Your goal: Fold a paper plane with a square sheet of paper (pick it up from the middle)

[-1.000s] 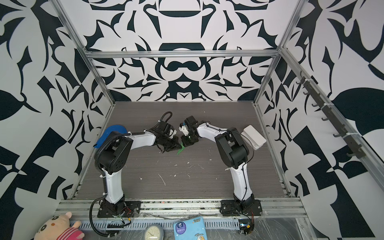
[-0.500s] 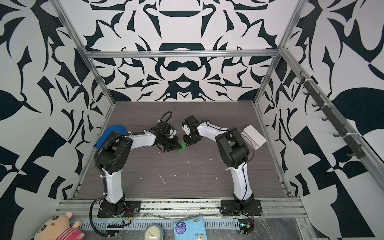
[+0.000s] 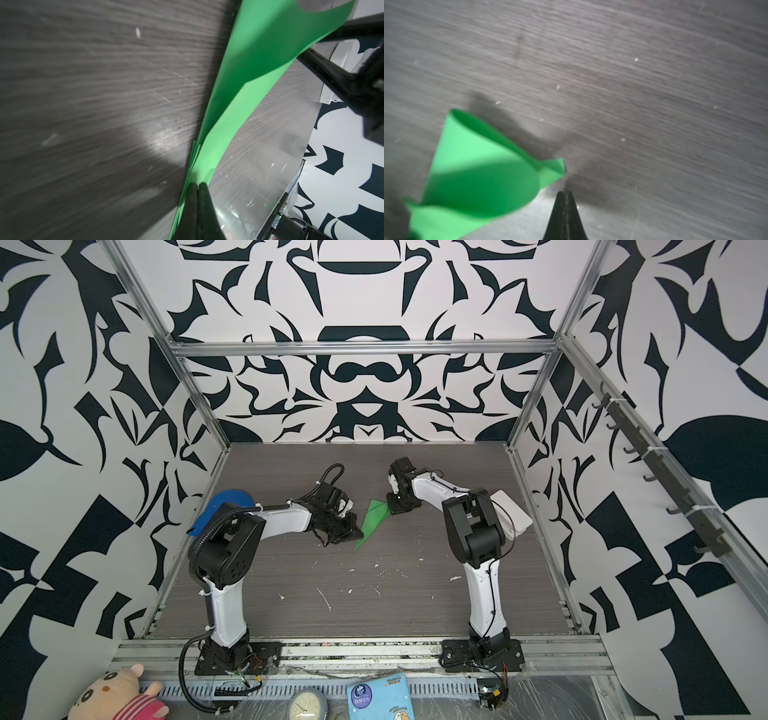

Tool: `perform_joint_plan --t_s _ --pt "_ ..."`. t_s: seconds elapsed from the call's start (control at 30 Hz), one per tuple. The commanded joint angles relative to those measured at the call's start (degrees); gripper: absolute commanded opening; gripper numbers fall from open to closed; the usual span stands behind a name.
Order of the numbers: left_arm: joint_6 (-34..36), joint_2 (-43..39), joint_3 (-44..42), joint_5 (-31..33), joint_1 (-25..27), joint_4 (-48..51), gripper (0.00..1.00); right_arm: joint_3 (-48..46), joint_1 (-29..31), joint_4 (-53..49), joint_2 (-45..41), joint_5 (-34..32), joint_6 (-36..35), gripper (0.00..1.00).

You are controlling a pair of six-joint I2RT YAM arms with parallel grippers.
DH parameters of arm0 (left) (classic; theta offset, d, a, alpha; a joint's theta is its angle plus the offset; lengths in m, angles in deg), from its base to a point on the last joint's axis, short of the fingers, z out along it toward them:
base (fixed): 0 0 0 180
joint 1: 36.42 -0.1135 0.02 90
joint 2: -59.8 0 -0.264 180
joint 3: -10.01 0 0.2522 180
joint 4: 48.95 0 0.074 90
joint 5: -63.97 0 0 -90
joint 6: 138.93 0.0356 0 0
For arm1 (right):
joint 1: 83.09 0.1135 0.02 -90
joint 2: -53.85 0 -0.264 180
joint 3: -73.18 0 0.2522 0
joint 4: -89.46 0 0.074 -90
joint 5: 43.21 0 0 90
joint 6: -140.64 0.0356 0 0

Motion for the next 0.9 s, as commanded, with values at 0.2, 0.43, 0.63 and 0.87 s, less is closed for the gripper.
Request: perform_joint_plan --t_s 0.2,0.43,0.63,0.87 --pt "0.6 0.5 -1.5 1.6 0.2 5.5 0.0 -1.0 9.1 -3.0 -6.2 4.3 -3.8 0.0" --pt "0.6 0.2 -2.0 1.5 0.2 5.5 0.0 2.7 10.8 -4.0 -0.7 3.9 -4.3 0.0" --pt "0.7 -0.2 -2.3 1.4 0.2 5.5 0.0 3.8 10.5 -4.7 1.7 2.1 -5.1 0.0" --pt "0.9 -0.6 -3.0 1.4 0.2 5.6 0.0 5.6 8.6 -6.7 3.5 -0.9 -5.2 0.0"
